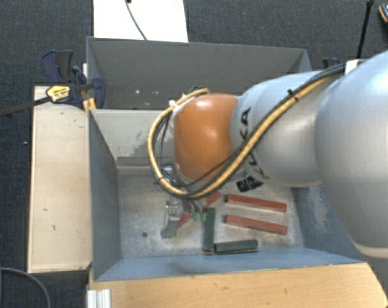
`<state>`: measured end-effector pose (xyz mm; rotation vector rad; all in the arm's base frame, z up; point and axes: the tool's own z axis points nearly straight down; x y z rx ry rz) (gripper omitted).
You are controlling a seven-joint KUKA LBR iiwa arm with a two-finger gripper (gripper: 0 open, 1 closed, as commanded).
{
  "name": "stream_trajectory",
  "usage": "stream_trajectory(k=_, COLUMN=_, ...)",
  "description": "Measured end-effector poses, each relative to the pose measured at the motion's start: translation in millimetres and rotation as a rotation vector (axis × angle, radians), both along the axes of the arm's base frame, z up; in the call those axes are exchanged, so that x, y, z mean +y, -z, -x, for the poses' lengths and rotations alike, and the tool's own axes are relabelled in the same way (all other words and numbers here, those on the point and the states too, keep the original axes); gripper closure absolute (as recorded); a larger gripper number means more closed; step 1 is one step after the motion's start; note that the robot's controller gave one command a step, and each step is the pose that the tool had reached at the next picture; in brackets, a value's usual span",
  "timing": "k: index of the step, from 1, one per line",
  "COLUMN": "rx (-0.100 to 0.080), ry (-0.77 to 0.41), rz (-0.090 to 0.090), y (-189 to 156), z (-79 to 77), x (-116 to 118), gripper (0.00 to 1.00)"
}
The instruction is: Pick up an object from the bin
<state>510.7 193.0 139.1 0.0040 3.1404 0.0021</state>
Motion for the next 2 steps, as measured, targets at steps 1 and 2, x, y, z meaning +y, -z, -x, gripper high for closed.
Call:
stream_trajectory(k=1, rx=-0.006, ry=-0.144, rz=-0.002, y=47.9, z=-27.2, x=-42.3, gripper=0.00)
stream_trajectory(k=2, rx=-0.001, ry=-0.145, rz=0.002, y=69.0, z=-45.9, x=-69.2, gripper=0.00)
